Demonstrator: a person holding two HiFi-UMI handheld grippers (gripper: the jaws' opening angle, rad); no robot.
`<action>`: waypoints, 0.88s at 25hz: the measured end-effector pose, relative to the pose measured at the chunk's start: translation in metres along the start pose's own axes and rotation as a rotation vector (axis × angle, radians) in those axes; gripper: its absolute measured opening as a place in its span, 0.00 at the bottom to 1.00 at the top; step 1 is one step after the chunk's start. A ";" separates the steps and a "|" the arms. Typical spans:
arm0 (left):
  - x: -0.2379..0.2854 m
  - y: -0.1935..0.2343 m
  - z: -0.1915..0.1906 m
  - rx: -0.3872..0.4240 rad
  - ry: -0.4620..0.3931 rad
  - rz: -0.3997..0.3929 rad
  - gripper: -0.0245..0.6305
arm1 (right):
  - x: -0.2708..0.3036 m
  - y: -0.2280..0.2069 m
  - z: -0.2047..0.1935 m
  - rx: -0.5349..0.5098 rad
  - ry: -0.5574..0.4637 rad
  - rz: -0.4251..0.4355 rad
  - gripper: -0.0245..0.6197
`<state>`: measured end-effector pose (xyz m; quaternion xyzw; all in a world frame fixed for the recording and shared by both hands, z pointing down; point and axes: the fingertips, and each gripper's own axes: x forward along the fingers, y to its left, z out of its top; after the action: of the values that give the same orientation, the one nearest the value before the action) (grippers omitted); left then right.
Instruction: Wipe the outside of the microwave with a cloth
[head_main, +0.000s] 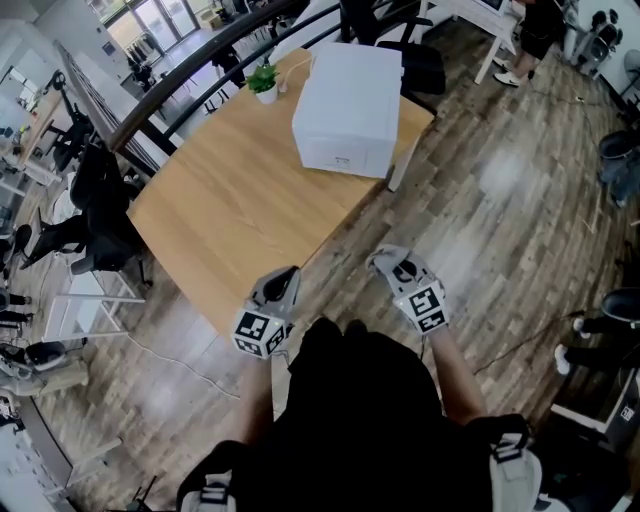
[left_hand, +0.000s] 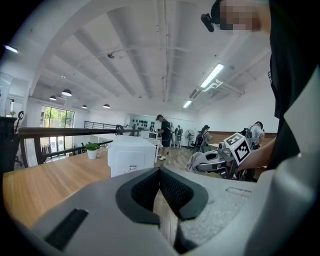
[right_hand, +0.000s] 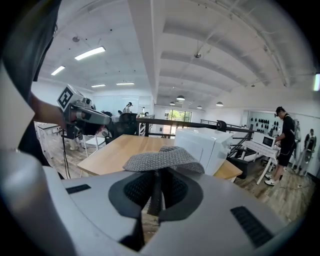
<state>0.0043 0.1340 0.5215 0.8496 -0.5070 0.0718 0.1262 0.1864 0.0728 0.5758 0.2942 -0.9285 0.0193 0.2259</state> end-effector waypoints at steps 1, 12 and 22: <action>0.001 0.001 0.001 0.000 0.001 -0.002 0.04 | 0.002 0.000 0.000 0.002 0.002 0.002 0.06; 0.019 0.045 0.012 0.007 0.014 -0.032 0.04 | 0.045 -0.004 0.013 0.021 0.008 -0.004 0.06; 0.048 0.099 0.033 0.026 0.013 -0.074 0.04 | 0.095 -0.022 0.034 0.059 0.033 -0.042 0.06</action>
<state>-0.0596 0.0389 0.5158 0.8688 -0.4735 0.0791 0.1212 0.1160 -0.0026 0.5844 0.3197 -0.9173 0.0468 0.2327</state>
